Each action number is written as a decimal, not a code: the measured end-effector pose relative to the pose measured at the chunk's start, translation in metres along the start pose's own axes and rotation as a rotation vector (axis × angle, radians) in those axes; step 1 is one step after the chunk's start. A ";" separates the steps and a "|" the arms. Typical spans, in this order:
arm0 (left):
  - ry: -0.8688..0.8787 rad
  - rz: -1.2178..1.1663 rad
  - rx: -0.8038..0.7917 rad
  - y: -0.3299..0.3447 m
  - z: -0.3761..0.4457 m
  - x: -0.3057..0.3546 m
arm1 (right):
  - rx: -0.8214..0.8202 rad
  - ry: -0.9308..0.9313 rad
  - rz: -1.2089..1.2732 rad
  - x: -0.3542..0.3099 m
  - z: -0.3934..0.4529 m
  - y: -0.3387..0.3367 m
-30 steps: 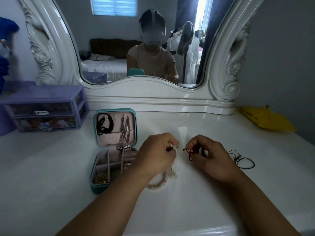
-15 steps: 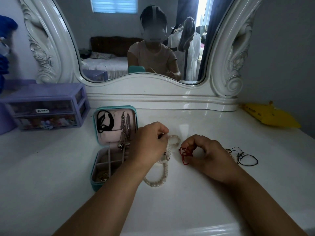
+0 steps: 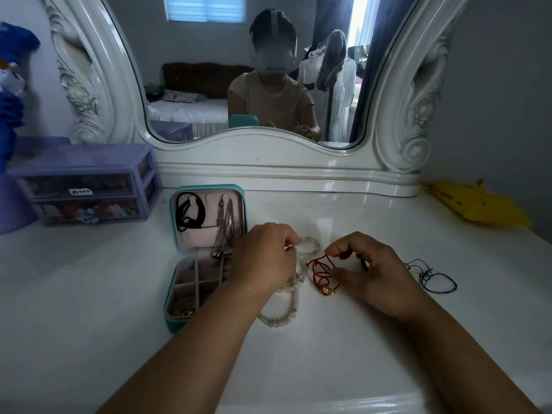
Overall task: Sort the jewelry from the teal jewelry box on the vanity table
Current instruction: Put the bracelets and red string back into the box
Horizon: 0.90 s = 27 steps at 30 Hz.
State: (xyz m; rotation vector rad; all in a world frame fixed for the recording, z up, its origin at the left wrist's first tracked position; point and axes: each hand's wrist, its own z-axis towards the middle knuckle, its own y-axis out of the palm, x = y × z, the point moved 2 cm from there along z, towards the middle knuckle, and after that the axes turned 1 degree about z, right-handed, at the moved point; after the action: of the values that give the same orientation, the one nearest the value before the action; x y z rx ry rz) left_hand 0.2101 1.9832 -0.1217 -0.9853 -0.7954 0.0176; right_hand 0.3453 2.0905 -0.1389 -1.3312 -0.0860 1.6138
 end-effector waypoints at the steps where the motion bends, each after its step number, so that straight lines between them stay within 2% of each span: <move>1: 0.004 0.009 -0.012 0.000 0.000 0.000 | 0.004 0.003 -0.007 0.000 0.000 0.000; 5: 0.025 0.057 -0.158 0.000 -0.004 0.000 | 0.002 0.009 0.000 0.002 0.000 0.000; 9: 0.117 0.145 -0.351 0.001 -0.003 -0.006 | 0.001 0.006 0.007 0.002 0.000 0.001; 12: 0.094 0.093 -0.498 0.000 -0.001 -0.014 | 0.010 -0.020 -0.003 0.003 0.000 0.002; 17: 0.090 0.104 -0.499 -0.001 0.002 -0.020 | 0.012 -0.046 -0.020 0.005 0.002 0.005; 25: 0.242 0.142 -0.475 0.000 0.002 -0.015 | 0.030 -0.116 -0.017 -0.007 0.005 0.008; 27: 0.201 0.092 -0.517 -0.002 0.001 -0.017 | 0.019 -0.132 -0.046 -0.007 0.006 0.009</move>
State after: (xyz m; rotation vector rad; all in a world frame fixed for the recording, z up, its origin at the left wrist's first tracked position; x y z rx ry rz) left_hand 0.1969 1.9767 -0.1304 -1.4865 -0.5769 -0.2141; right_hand 0.3345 2.0840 -0.1374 -1.1992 -0.1793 1.6582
